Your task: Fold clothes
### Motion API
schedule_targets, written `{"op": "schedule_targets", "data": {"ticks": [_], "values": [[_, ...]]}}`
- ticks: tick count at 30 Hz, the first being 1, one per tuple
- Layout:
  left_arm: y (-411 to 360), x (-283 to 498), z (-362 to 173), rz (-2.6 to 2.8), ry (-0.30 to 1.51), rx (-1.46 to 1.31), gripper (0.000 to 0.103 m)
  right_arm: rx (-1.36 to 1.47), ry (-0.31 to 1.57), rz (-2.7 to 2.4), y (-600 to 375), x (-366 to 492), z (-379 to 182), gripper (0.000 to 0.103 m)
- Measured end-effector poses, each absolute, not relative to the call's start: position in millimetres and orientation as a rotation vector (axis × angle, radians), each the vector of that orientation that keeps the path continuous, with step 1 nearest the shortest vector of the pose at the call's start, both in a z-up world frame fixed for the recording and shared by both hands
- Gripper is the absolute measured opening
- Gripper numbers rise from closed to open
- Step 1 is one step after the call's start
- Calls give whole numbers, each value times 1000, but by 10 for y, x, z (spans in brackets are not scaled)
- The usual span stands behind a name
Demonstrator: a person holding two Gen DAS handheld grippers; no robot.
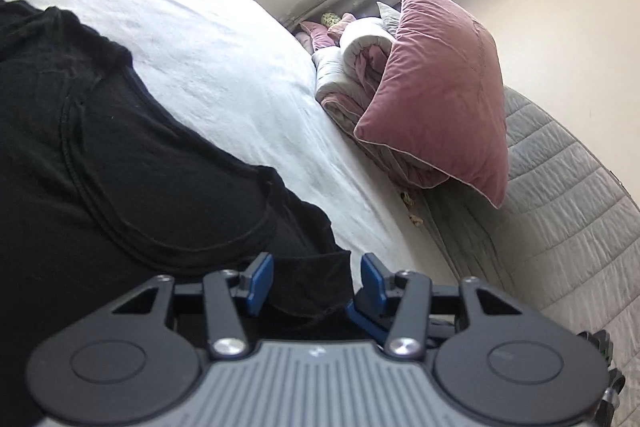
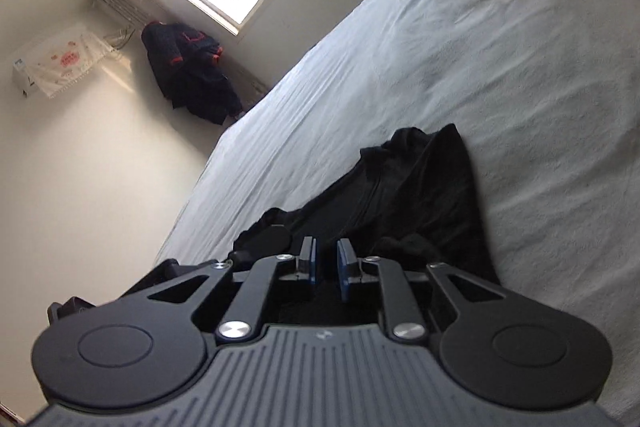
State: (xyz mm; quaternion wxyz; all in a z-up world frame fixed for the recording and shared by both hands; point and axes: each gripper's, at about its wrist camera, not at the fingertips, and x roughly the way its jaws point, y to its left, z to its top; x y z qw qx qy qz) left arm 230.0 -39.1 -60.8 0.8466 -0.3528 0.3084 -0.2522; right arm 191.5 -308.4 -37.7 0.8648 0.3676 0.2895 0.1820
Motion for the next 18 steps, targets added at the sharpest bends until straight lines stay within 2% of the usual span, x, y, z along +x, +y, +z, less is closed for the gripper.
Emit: {"op": "schedule_targets", "data": {"ticks": [4, 5, 6, 7, 11, 16, 18], "values": [[-401, 2308, -603, -522, 657, -716, 49, 704, 570, 356, -3200, 1800, -217, 20], [-407, 2312, -605, -521, 661, -708, 49, 662, 565, 338, -3228, 1772, -178, 28], [-413, 2317, -609, -521, 665, -701, 49, 609, 564, 319, -3243, 1752, -157, 41], [-418, 2321, -627, -521, 672, -694, 49, 550, 563, 311, -3248, 1730, -155, 44], [-510, 2321, -669, -514, 692, -638, 49, 356, 580, 332, -3252, 1677, -221, 44], [-619, 2339, -708, -493, 712, -580, 34, 255, 587, 388, -3228, 1695, -389, 44], [-609, 2359, -717, -477, 727, -593, 31, 224, 605, 395, -3185, 1712, -445, 44]]}}
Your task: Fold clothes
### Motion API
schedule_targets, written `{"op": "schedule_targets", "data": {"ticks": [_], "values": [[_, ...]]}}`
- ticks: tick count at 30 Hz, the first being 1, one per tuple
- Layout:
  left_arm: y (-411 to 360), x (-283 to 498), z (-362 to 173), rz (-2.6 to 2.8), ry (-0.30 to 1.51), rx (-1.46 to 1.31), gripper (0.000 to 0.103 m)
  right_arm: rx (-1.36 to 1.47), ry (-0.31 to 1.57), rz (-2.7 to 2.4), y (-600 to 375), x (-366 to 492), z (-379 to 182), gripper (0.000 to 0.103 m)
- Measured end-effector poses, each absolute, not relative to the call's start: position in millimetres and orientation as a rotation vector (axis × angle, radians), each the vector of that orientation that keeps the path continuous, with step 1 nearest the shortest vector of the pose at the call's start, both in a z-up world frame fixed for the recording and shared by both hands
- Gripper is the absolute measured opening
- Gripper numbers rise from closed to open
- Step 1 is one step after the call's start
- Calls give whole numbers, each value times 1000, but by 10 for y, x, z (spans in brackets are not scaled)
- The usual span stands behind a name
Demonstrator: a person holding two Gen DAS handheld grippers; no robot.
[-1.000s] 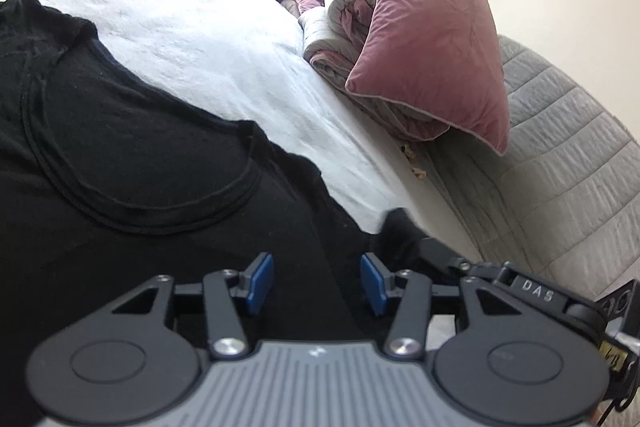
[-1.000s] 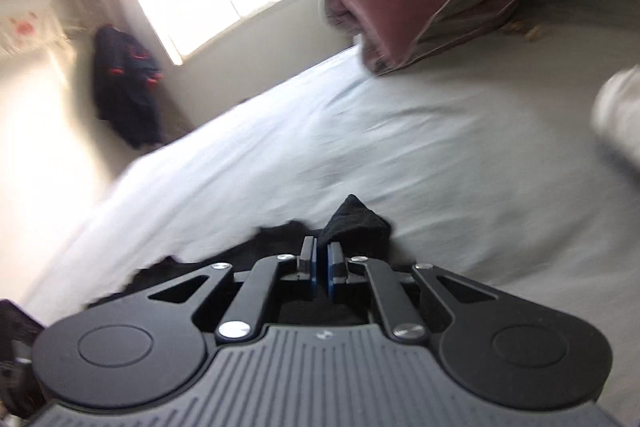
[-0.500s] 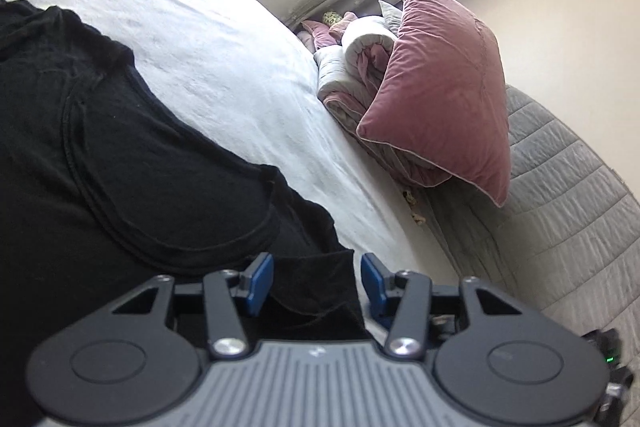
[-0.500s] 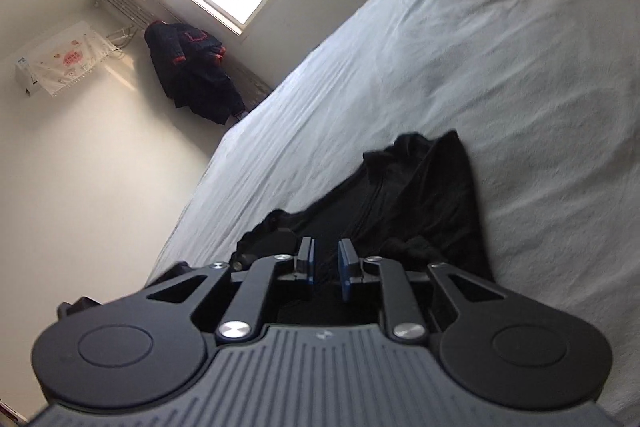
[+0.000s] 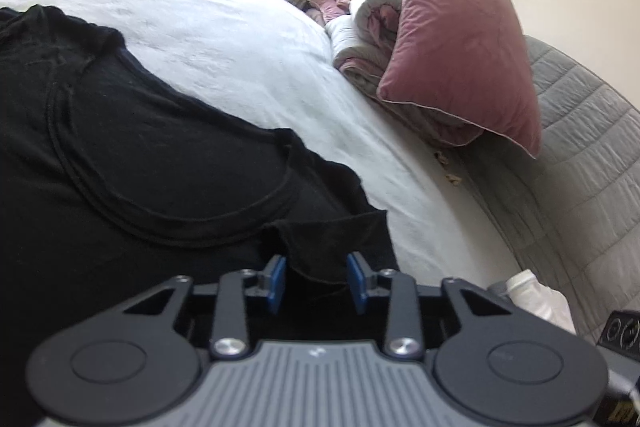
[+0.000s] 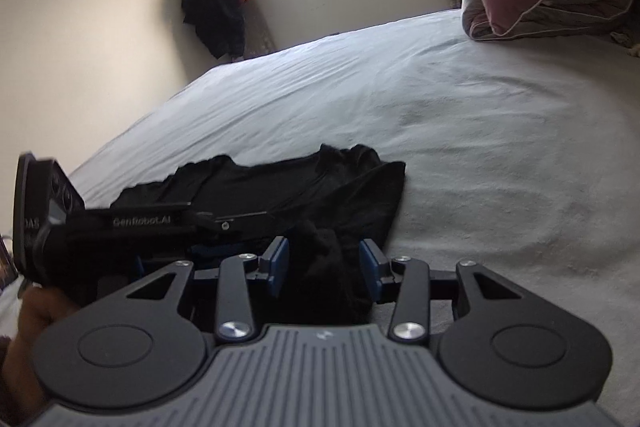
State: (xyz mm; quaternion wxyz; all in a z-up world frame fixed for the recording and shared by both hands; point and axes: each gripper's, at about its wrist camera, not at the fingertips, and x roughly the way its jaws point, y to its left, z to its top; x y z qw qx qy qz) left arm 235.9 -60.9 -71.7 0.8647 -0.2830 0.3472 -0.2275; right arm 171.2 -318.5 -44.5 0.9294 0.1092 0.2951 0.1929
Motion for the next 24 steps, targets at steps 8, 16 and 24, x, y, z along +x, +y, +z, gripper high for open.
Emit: {"op": "schedule_targets", "data": {"ticks": [8, 16, 24], "values": [[-515, 2514, -658, -422, 820, -704, 14, 130, 547, 497, -3114, 1559, -410, 44], [-529, 2557, -582, -393, 822, -669, 6, 54, 589, 664, -2926, 1483, -461, 40], [-506, 2494, -549, -349, 810, -590, 35, 64, 562, 612, -2946, 1505, -444, 40]]}}
